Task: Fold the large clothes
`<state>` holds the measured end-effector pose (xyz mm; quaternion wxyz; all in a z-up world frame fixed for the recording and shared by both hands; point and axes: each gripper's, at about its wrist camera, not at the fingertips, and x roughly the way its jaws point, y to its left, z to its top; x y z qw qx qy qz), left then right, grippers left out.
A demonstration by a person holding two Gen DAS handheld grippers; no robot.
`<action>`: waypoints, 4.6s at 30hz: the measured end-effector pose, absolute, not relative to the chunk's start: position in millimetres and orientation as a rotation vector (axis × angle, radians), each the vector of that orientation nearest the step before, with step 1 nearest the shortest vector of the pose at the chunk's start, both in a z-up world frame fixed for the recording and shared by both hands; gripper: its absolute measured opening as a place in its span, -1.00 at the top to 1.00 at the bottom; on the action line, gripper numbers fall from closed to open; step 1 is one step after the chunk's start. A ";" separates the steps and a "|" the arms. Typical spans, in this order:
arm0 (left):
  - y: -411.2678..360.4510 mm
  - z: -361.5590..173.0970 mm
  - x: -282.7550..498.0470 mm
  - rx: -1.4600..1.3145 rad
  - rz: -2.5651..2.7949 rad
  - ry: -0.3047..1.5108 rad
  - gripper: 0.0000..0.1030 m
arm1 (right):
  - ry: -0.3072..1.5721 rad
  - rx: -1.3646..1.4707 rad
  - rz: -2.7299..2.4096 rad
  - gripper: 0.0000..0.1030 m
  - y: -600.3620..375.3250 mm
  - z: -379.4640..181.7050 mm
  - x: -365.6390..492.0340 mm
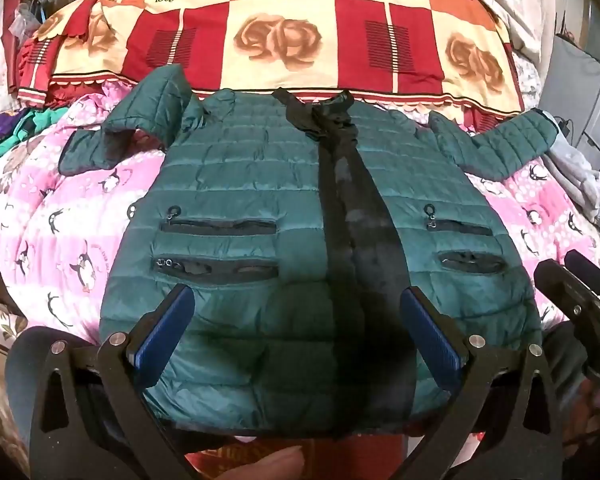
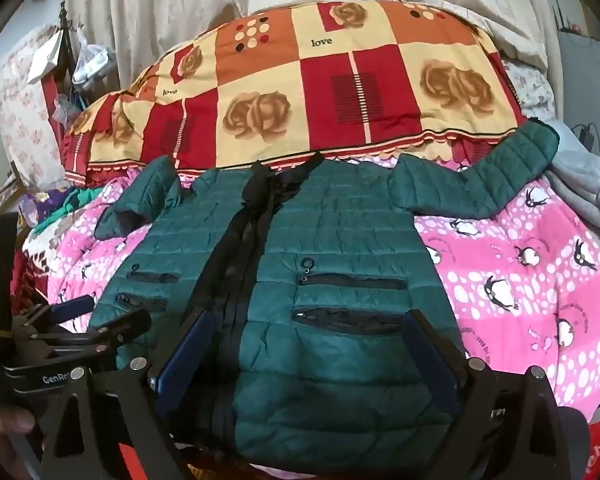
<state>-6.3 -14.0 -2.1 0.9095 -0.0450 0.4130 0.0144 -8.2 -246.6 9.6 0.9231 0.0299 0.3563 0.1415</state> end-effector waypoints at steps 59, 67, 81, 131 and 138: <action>-2.1 13.6 -35.5 -0.258 -0.359 0.769 -0.99 | 0.764 0.114 0.191 -0.84 -232.8 -13.1 5.3; -1.6 2.8 -29.8 -0.251 -0.301 0.811 -0.99 | 0.754 0.116 0.190 -0.84 -234.5 -11.3 3.6; -2.6 -2.7 -27.0 -0.258 -0.283 0.787 -0.99 | 0.735 0.116 0.170 -0.84 -246.3 -11.0 -0.2; 0.7 -31.6 97.0 -0.110 -0.127 0.896 -0.99 | 0.745 0.004 0.196 -0.84 -238.0 -6.8 95.1; 3.6 -34.0 127.5 -0.079 -0.118 0.903 -0.99 | 0.753 -0.029 0.264 -0.84 -233.3 4.8 136.7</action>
